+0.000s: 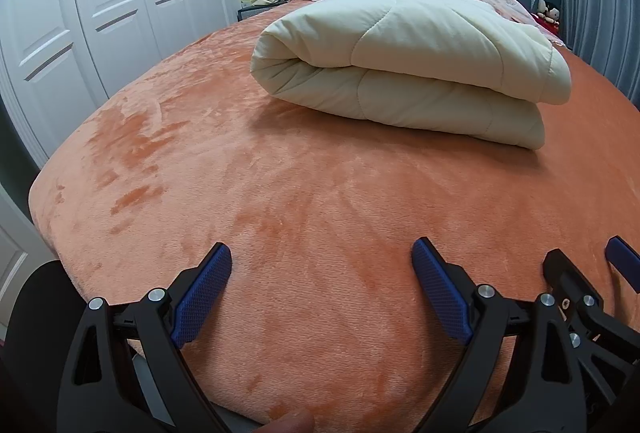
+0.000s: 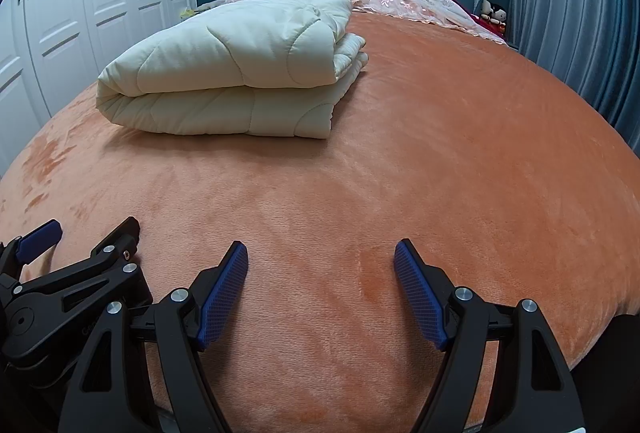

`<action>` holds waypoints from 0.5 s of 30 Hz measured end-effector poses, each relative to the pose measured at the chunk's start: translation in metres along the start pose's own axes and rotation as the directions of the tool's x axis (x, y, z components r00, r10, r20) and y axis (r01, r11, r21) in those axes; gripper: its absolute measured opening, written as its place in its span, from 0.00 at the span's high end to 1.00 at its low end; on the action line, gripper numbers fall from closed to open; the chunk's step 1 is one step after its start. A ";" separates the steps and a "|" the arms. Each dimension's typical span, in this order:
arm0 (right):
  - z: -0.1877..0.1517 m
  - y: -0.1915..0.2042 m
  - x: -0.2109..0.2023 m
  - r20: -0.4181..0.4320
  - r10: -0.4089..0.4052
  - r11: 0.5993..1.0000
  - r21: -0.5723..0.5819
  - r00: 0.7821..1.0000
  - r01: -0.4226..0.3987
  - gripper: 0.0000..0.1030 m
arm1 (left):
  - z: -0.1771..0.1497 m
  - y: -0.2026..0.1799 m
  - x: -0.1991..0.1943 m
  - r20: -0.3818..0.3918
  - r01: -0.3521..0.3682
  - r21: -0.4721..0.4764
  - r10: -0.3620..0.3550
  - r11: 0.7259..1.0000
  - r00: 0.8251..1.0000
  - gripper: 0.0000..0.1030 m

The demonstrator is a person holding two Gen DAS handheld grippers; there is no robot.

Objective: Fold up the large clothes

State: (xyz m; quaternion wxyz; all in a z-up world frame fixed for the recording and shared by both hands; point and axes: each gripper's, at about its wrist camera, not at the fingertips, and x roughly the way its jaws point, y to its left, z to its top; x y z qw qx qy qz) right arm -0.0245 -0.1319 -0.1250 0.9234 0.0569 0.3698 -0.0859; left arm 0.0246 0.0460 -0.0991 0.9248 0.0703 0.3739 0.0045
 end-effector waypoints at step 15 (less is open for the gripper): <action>0.000 0.001 -0.001 0.003 -0.001 1.000 -0.006 1.000 0.001 0.28 | 0.000 0.000 -0.002 0.006 -0.009 -0.004 0.009 1.000 1.000 0.15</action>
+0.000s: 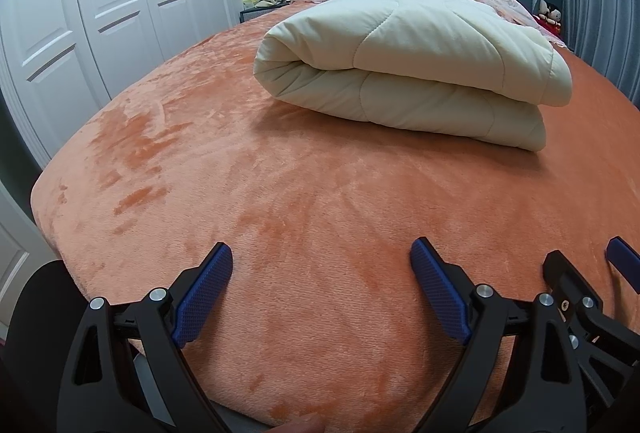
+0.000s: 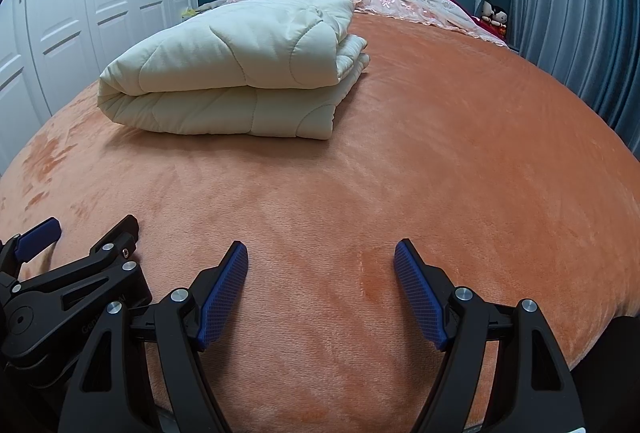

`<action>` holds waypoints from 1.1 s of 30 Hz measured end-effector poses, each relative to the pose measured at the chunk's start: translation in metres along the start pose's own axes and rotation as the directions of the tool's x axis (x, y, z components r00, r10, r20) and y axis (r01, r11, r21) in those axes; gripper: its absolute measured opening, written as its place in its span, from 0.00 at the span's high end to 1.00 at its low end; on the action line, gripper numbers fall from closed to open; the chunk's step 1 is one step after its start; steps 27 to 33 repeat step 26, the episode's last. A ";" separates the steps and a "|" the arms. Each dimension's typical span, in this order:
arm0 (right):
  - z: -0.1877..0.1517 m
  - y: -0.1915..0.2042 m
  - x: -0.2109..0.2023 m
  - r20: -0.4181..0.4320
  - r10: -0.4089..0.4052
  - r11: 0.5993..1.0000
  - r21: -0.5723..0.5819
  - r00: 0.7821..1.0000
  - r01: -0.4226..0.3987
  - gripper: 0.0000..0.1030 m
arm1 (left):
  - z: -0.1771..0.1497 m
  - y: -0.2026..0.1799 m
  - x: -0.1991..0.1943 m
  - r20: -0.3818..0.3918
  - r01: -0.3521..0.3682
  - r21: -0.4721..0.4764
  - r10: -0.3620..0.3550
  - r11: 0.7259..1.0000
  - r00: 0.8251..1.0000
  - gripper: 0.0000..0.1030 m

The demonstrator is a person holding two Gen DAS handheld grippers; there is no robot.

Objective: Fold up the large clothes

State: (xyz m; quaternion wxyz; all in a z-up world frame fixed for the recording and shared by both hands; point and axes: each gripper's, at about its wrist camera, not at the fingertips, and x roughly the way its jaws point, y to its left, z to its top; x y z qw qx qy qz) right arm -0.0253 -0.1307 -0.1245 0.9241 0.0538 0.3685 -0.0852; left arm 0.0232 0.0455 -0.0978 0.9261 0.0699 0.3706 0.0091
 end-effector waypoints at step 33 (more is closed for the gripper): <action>-0.001 -0.001 0.001 -0.004 0.000 1.000 -0.006 1.000 0.000 0.28 | 0.001 -0.003 -0.001 0.007 -0.008 0.009 0.008 1.000 1.000 0.19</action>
